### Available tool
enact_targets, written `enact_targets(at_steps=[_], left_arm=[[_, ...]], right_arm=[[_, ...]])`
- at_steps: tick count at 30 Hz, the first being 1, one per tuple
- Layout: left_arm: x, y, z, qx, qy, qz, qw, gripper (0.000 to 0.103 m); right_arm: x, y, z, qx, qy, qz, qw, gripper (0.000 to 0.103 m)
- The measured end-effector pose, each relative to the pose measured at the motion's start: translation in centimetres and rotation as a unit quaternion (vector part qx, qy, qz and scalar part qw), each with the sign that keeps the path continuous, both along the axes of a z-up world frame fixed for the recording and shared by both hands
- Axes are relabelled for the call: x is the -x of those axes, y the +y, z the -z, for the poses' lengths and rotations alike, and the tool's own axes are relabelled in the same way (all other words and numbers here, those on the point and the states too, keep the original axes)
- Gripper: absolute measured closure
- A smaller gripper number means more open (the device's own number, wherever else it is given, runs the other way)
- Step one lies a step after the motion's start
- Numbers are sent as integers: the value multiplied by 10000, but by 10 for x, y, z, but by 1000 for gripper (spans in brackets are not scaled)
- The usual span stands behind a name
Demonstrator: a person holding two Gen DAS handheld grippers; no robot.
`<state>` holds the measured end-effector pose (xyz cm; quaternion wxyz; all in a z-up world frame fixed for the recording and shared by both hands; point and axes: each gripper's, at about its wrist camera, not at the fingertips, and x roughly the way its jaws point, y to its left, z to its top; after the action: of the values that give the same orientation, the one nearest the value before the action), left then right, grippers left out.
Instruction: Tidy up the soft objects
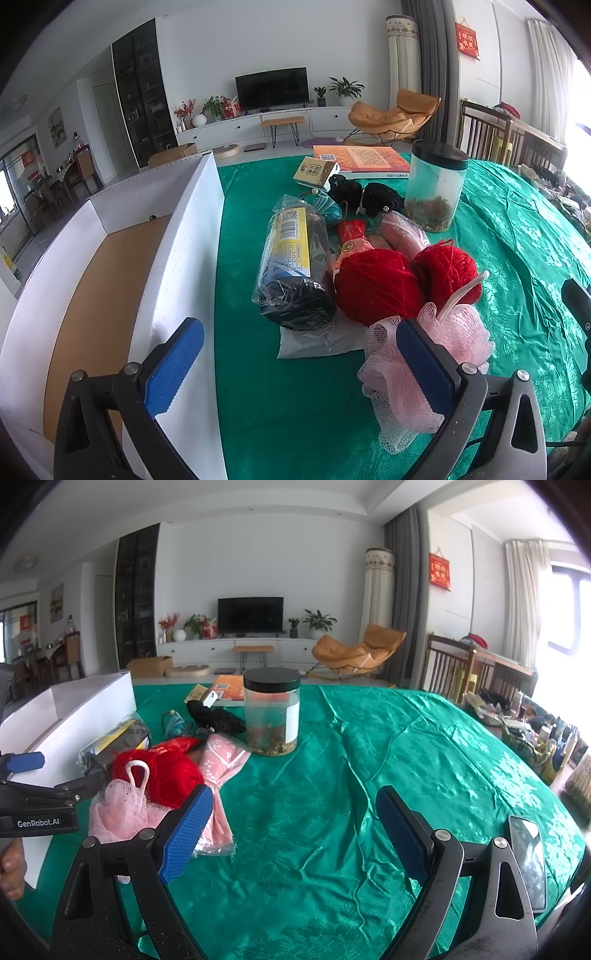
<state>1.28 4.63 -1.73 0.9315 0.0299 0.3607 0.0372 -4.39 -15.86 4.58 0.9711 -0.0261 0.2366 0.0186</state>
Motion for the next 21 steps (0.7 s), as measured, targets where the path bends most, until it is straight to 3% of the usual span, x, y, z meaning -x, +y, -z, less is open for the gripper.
enact_targets(at_steps=[21], left_arm=[[0, 1, 2, 32, 66, 21, 10000, 0]], right_arm=[[-1, 3, 0, 13, 16, -81, 10000, 11]])
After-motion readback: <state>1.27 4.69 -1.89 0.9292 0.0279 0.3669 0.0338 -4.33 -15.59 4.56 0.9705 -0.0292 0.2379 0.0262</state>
